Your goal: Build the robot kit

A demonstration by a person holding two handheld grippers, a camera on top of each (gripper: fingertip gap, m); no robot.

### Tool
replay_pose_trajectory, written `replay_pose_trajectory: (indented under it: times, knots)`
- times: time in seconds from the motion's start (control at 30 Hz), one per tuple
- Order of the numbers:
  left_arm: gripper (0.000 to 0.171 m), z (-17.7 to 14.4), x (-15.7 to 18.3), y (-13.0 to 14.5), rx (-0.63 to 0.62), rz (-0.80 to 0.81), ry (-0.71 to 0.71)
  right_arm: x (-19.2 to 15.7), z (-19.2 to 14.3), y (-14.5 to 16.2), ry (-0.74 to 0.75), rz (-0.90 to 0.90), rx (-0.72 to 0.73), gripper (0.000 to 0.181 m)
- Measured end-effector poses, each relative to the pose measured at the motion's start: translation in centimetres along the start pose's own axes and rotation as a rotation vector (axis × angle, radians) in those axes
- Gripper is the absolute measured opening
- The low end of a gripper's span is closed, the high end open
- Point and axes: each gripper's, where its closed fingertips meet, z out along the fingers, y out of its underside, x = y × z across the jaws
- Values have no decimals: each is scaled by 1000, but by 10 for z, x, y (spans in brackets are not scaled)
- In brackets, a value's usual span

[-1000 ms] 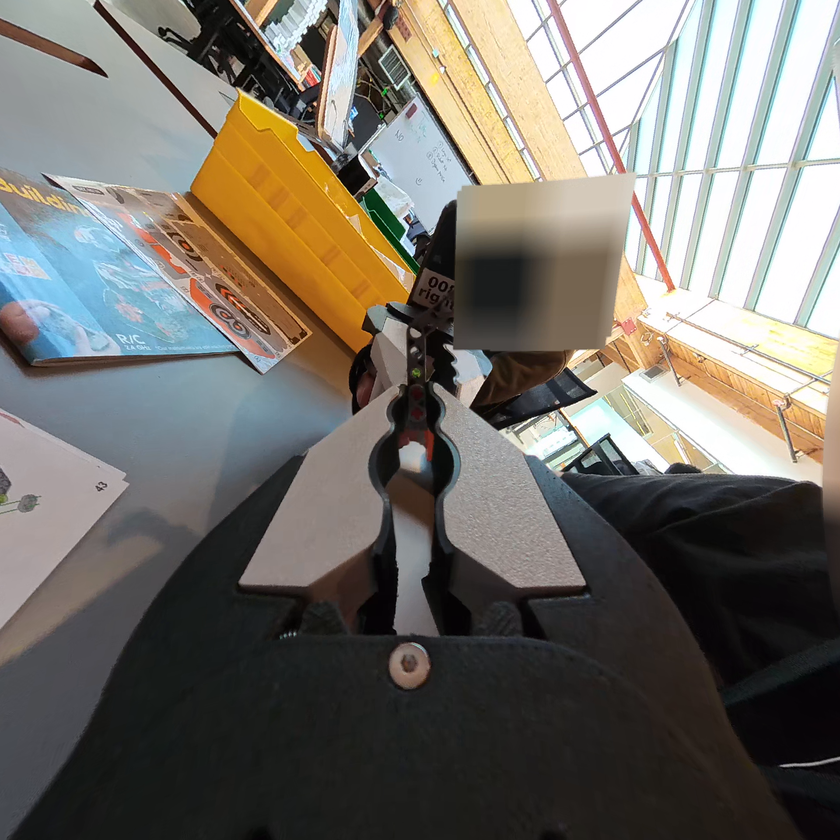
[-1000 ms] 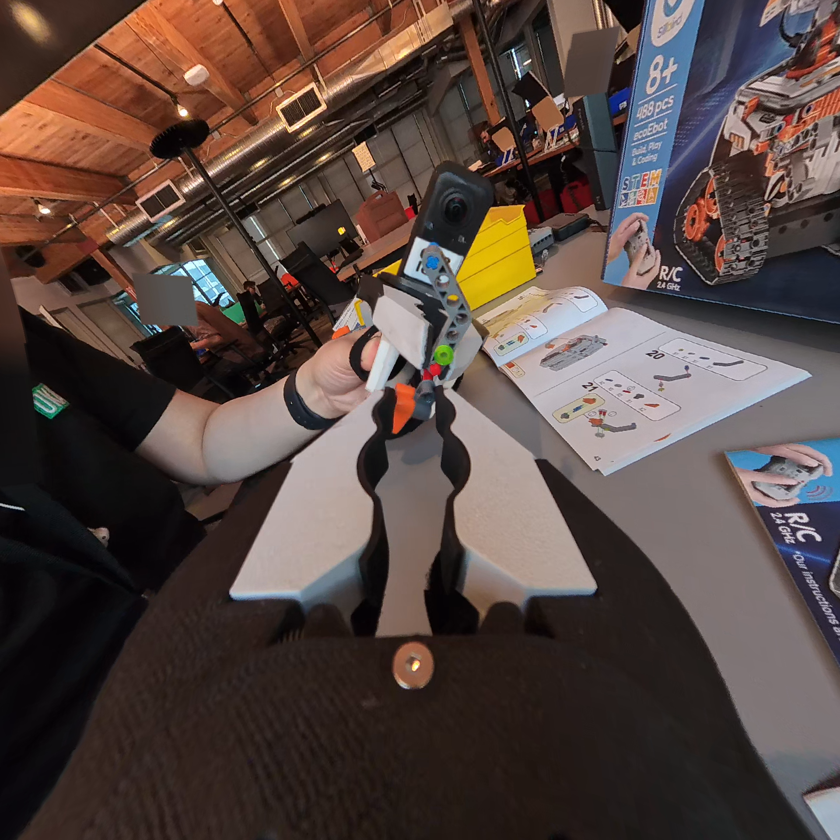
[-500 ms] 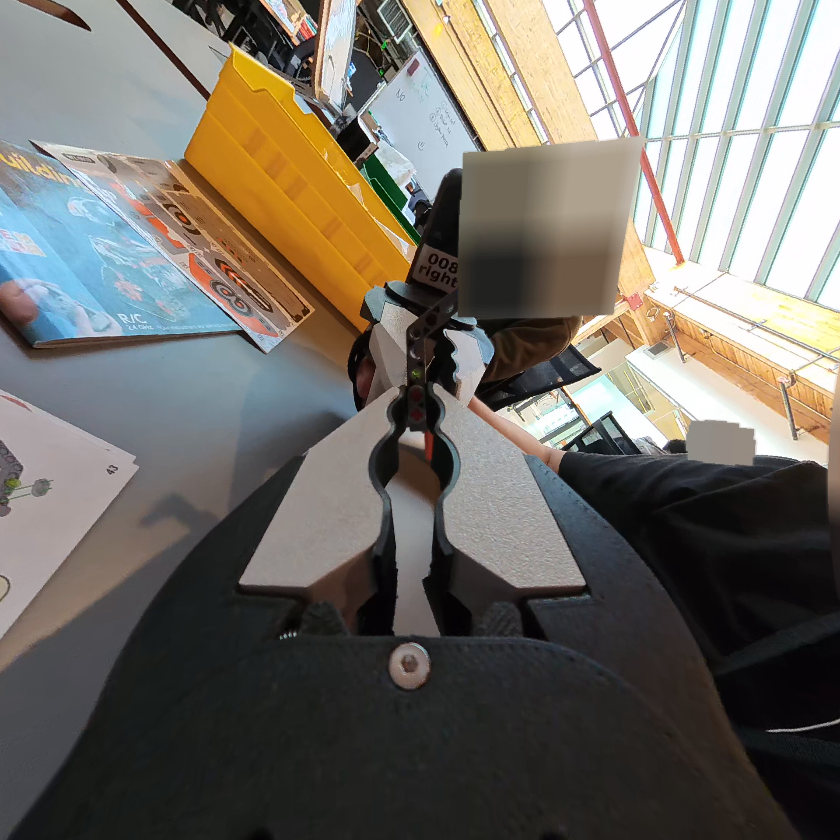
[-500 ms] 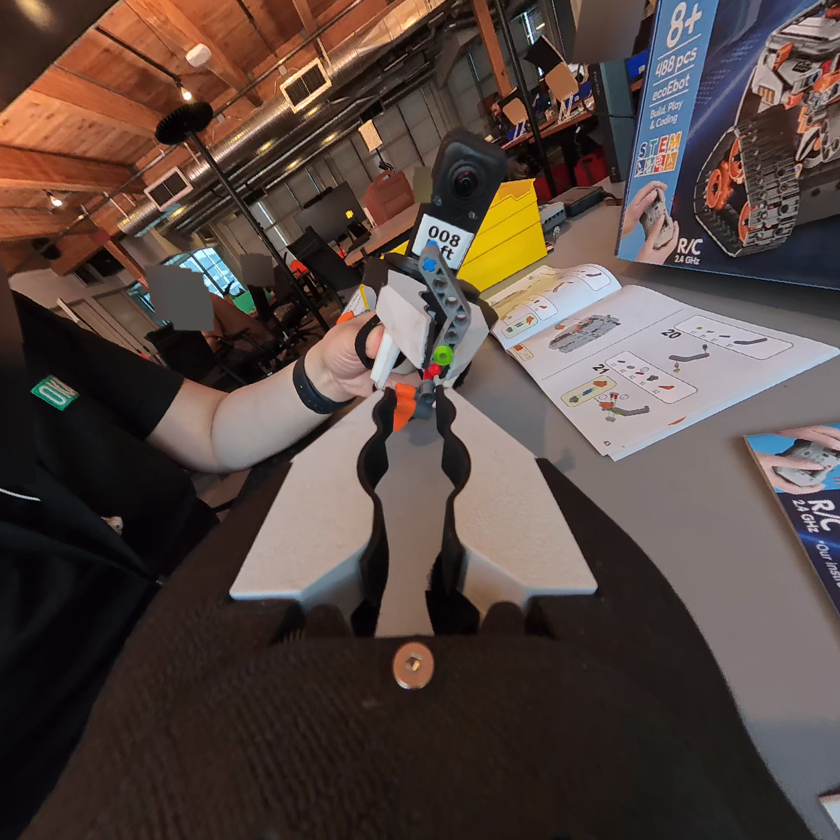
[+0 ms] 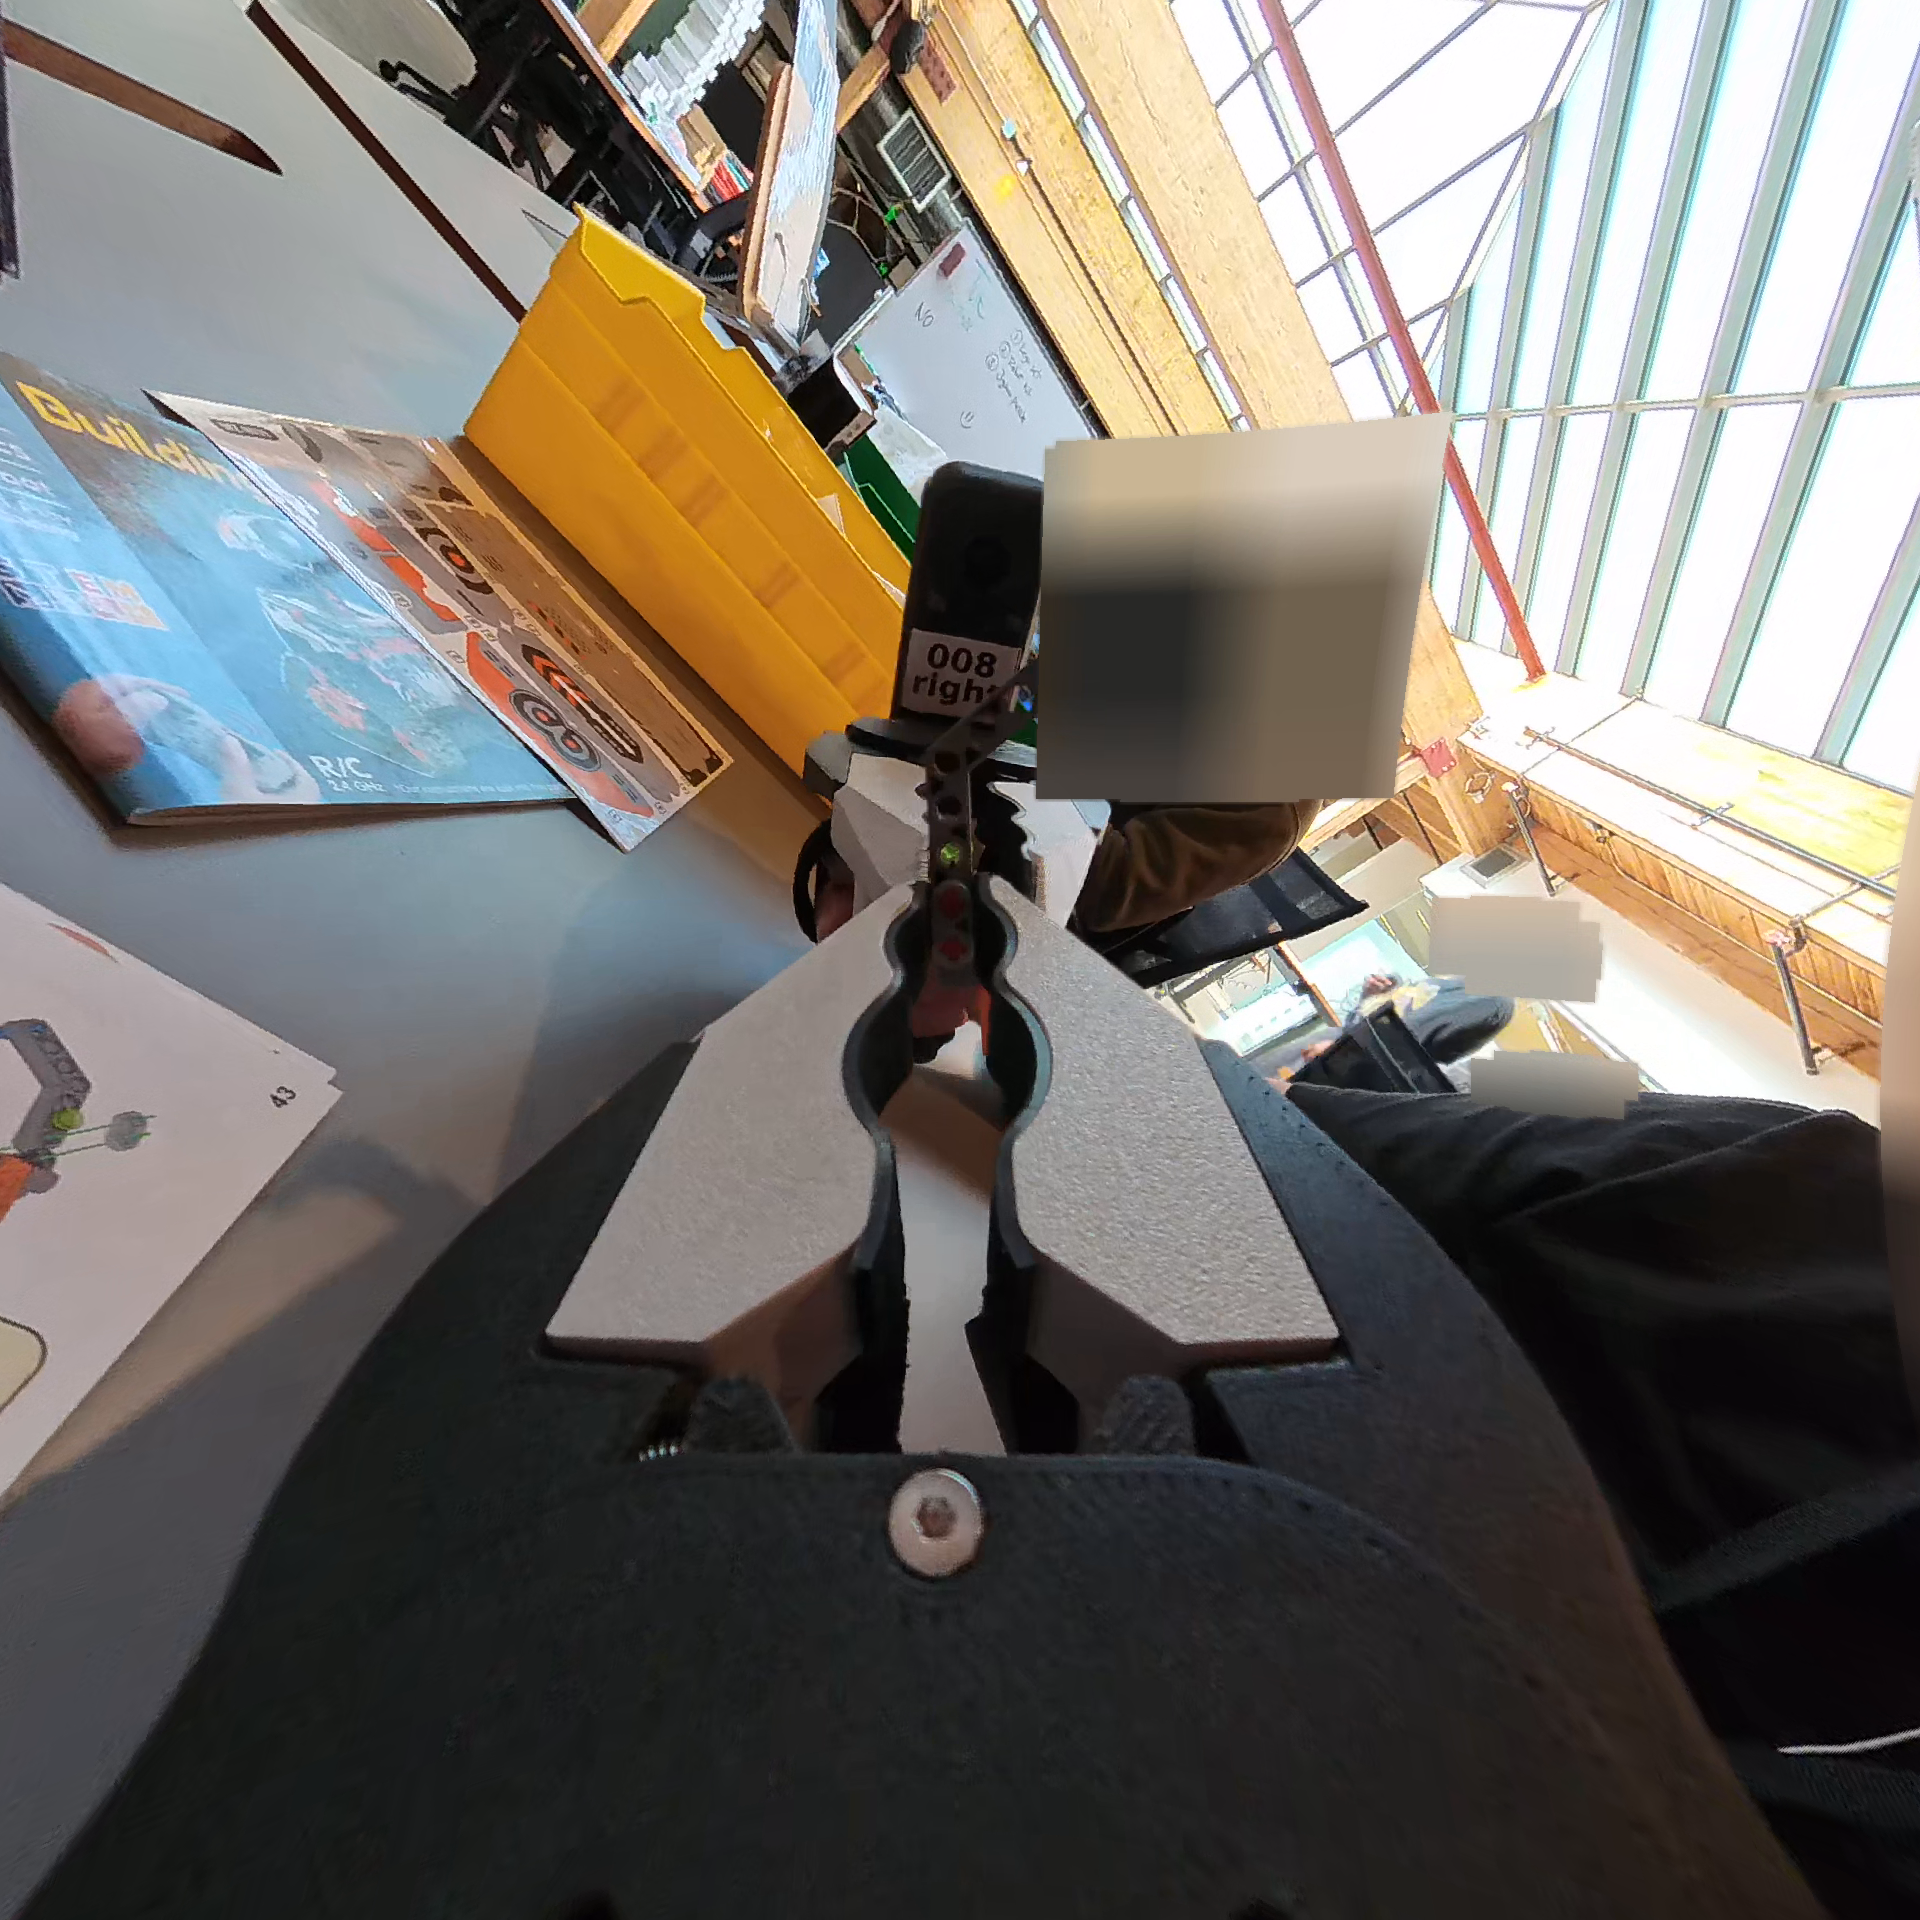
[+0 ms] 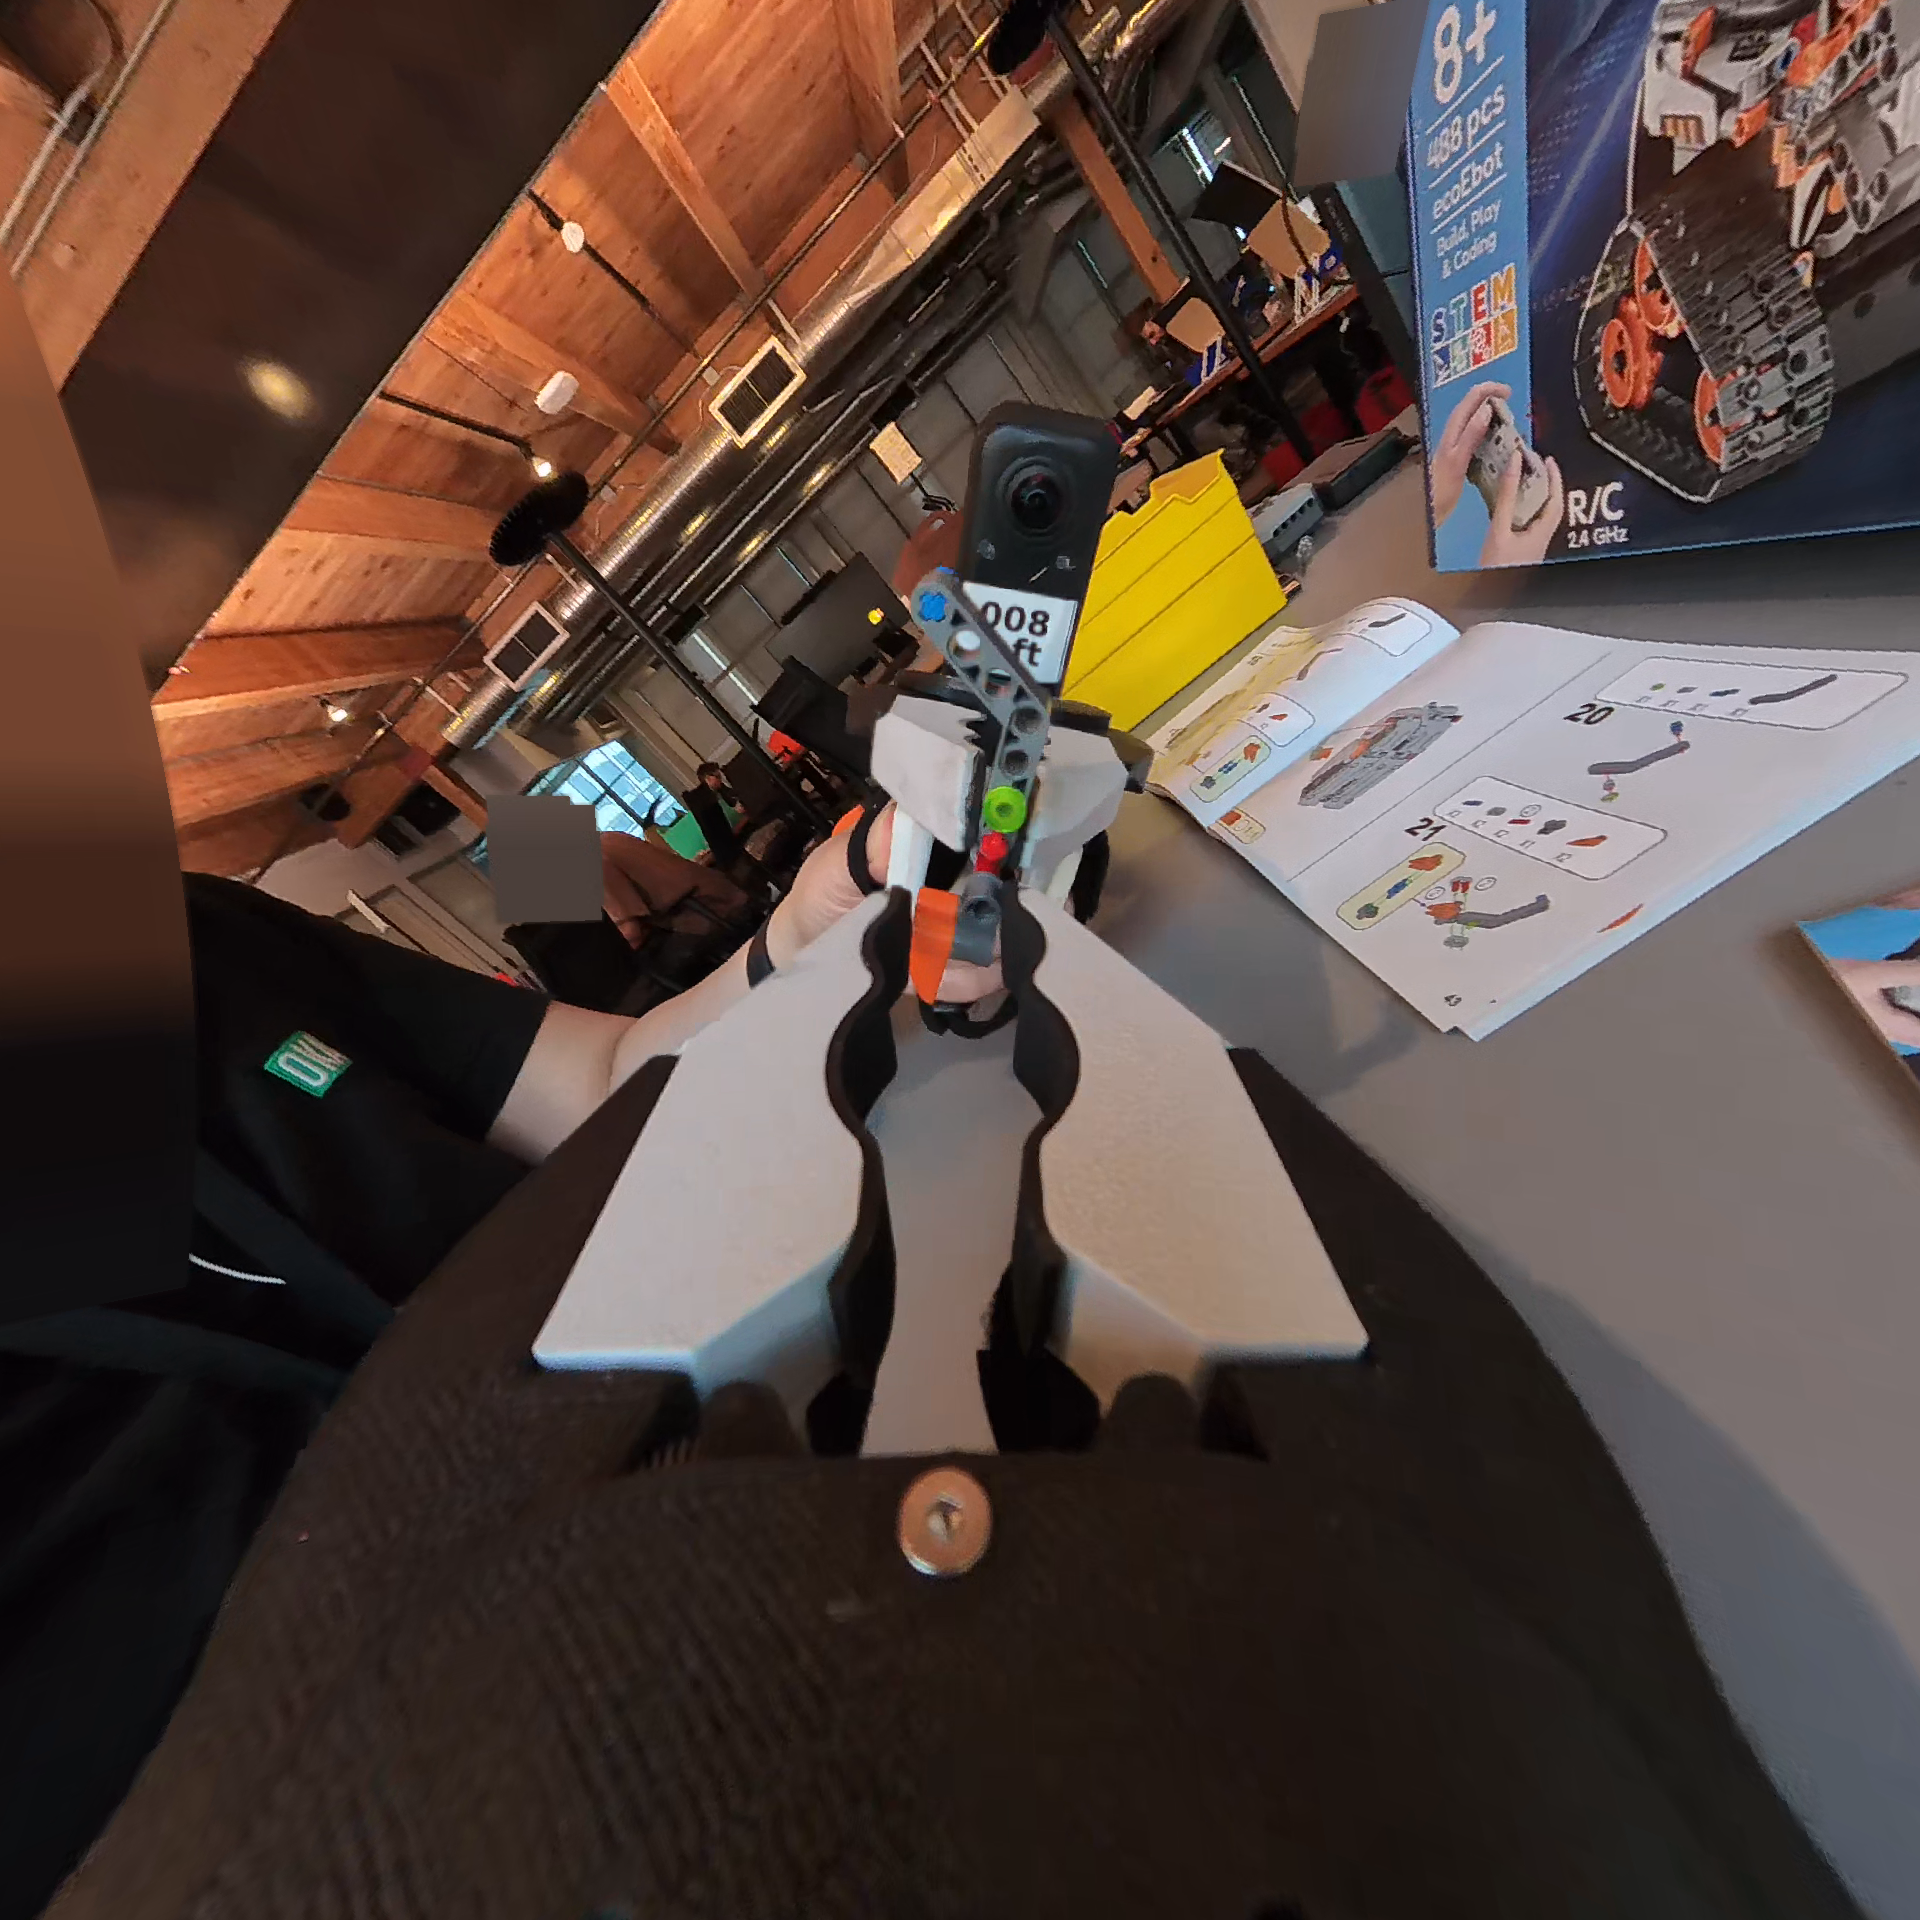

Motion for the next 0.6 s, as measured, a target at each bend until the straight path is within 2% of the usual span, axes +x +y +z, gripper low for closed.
replay_pose_trajectory:
  times: [0.3, 0.37, 0.6]
  knots:
    - [5, 0, 2, -1, -1, 20, -3, -1, 0, -1, -32, 76, 19, 15]
    - [5, 1, 3, -1, -1, 22, 5, 1, -1, -2, -29, 91, 25, 8]
    - [5, 2, 4, -1, 2, 34, -1, 2, -2, -2, 2, 45, 12, 6]
